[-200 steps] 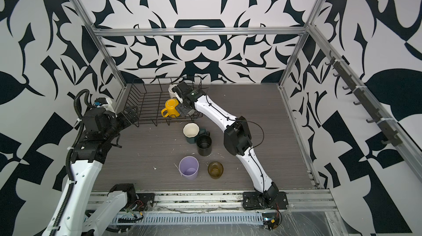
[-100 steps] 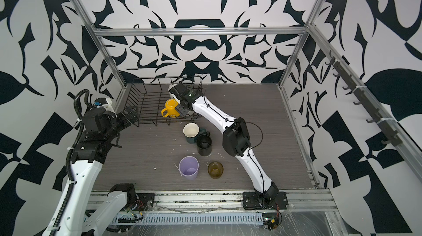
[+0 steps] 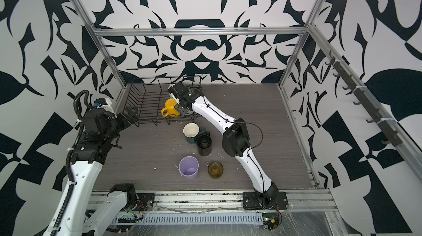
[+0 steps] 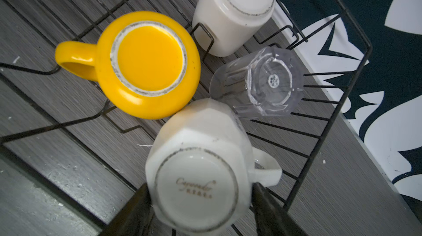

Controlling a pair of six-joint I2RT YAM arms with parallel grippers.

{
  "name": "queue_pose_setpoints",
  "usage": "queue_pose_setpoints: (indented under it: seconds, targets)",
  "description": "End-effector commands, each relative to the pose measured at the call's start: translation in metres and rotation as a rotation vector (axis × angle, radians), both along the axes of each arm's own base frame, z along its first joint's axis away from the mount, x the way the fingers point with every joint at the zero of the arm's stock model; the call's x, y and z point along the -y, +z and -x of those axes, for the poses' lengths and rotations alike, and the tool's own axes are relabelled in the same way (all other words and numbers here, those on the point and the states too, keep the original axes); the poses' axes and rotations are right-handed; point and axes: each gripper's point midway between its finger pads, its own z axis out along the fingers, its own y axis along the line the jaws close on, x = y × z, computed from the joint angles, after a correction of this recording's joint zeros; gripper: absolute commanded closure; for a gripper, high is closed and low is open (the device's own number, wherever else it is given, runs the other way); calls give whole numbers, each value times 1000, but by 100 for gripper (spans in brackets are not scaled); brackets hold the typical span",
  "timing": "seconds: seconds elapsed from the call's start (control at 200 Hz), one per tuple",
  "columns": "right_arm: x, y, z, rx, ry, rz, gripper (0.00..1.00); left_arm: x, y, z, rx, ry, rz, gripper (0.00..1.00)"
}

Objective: Load cups into a dish rack
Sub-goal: Rotate the cup at the dish rack, then pick up the cup from the bottom-center of the table.

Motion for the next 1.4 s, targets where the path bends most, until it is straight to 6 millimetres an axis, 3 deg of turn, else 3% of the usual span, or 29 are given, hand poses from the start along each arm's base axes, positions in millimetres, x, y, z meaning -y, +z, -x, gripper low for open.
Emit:
queue_pose_setpoints:
  seconds: [0.0, 0.3, 0.36, 0.445, 0.5, 0.685, 0.895, 1.15, 1.395]
  targets:
    - [3, 59, -8, 101, -21, -85, 66, -2, -4, 0, -5, 3, -2, 1]
    - [5, 64, -3, 74, -41, -114, 66, -1, -5, -1, -4, -1, 3, 1]
    - [5, 64, -3, 68, -43, -120, 57, -1, -6, 0, -6, -1, 3, 1]
    - [5, 59, -1, 55, -39, -115, 31, -1, -5, 0, -3, -1, 3, 1]
    - [5, 57, -1, 50, -39, -110, 23, -1, -6, 0, -6, -1, 5, 1]
    - [8, 66, -1, 35, -53, -161, 19, -2, -5, 2, -3, 2, 4, 1]
    - [22, 98, 15, 37, -63, -271, 16, -1, -3, 2, 0, -3, 8, 1]
    - [87, 102, 46, -23, -172, -436, 13, 20, -2, 10, -42, -104, 80, 0]
    - [168, 74, 67, -94, -323, -482, 10, 43, -29, 18, -181, -203, 187, 4]
